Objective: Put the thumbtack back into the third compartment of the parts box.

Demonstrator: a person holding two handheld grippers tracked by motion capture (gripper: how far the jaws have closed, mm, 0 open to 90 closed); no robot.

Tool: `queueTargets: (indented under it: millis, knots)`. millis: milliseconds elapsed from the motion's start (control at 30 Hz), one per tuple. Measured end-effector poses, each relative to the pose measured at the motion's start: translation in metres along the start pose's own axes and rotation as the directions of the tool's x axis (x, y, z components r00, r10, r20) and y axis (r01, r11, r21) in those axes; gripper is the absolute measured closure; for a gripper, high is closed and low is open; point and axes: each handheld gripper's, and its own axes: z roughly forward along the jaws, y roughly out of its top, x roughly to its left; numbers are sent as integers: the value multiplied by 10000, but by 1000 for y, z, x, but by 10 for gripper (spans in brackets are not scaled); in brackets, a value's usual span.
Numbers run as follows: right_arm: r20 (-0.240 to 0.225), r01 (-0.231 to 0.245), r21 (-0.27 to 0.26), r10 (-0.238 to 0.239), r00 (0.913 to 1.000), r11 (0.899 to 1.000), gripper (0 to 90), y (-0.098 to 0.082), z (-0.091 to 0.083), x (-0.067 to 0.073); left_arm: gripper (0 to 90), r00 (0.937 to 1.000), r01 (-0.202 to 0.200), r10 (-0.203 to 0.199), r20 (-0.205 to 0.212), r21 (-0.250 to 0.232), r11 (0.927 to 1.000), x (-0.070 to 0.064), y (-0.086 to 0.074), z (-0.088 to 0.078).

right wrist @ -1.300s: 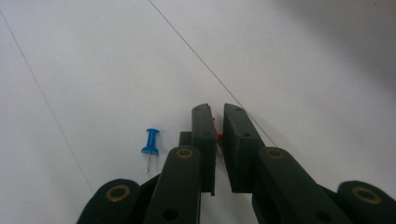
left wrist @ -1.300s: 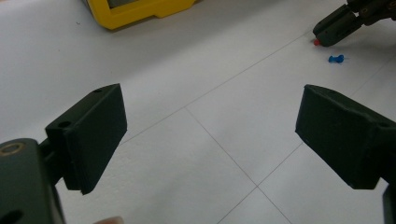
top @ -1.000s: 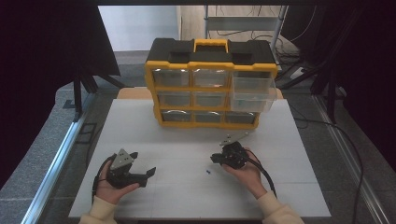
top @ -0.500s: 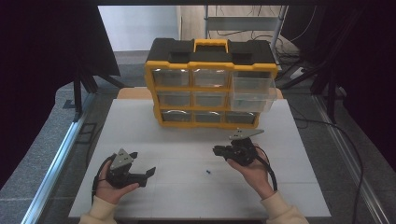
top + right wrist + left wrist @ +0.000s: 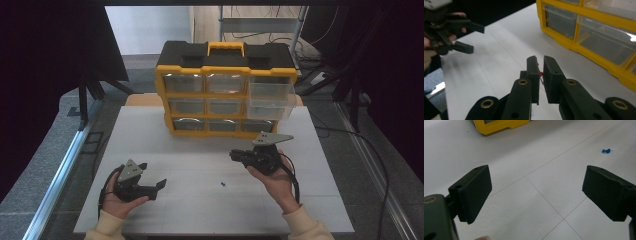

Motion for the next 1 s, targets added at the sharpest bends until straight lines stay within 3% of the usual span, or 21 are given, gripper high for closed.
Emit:
queueTargets:
  millis: [633,1000]
  knots:
    - [306,246,-1187,-211,9993,9926,829,22,-28,5,93,10000,9,-9,-43,-31,10000,-1,0,0]
    - [481,312,-1571,-239,9986,9871,829,32,-39,8,92,10000,2,-2,-63,-51,10000,0,1,-1]
